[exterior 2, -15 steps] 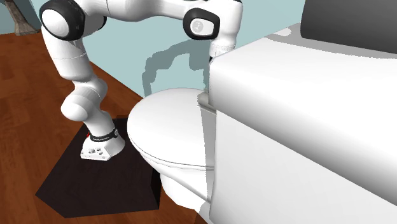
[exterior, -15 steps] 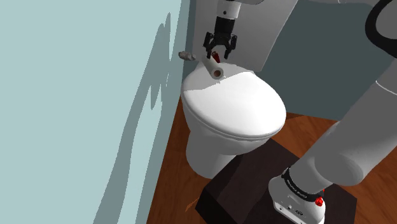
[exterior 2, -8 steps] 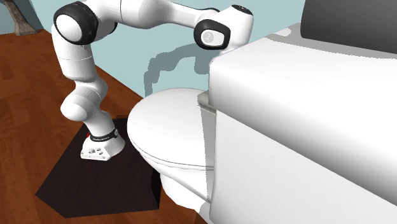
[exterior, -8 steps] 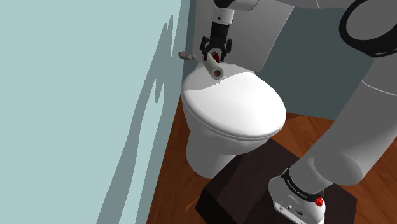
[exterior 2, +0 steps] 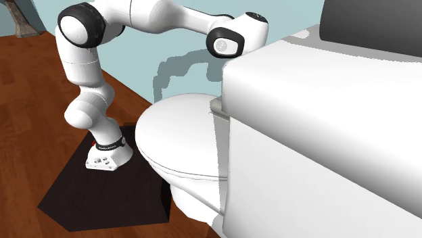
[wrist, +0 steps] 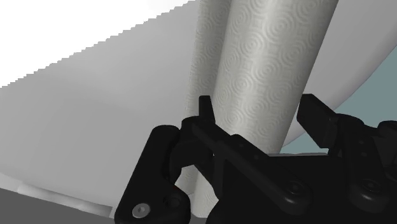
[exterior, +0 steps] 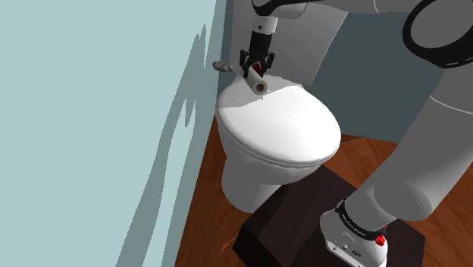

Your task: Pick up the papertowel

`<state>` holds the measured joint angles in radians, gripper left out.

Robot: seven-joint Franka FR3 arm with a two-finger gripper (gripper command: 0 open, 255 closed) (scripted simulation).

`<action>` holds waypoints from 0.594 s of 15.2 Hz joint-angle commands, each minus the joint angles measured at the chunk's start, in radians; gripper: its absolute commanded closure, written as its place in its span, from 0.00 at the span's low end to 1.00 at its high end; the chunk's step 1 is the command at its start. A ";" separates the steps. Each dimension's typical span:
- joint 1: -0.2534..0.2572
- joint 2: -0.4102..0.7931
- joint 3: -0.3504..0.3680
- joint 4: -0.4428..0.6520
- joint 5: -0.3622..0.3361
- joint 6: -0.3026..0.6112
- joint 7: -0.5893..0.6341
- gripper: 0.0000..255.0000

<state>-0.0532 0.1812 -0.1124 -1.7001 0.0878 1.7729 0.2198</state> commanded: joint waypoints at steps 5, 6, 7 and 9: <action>0.000 0.001 0.000 -0.003 0.000 0.001 0.000 1.00; 0.000 0.003 0.000 0.001 0.000 -0.001 -0.001 1.00; 0.000 0.001 0.000 0.012 0.000 -0.013 0.000 1.00; -0.001 -0.002 0.000 0.035 -0.001 -0.039 0.002 1.00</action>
<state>-0.0537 0.1808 -0.1127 -1.6744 0.0872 1.7447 0.2211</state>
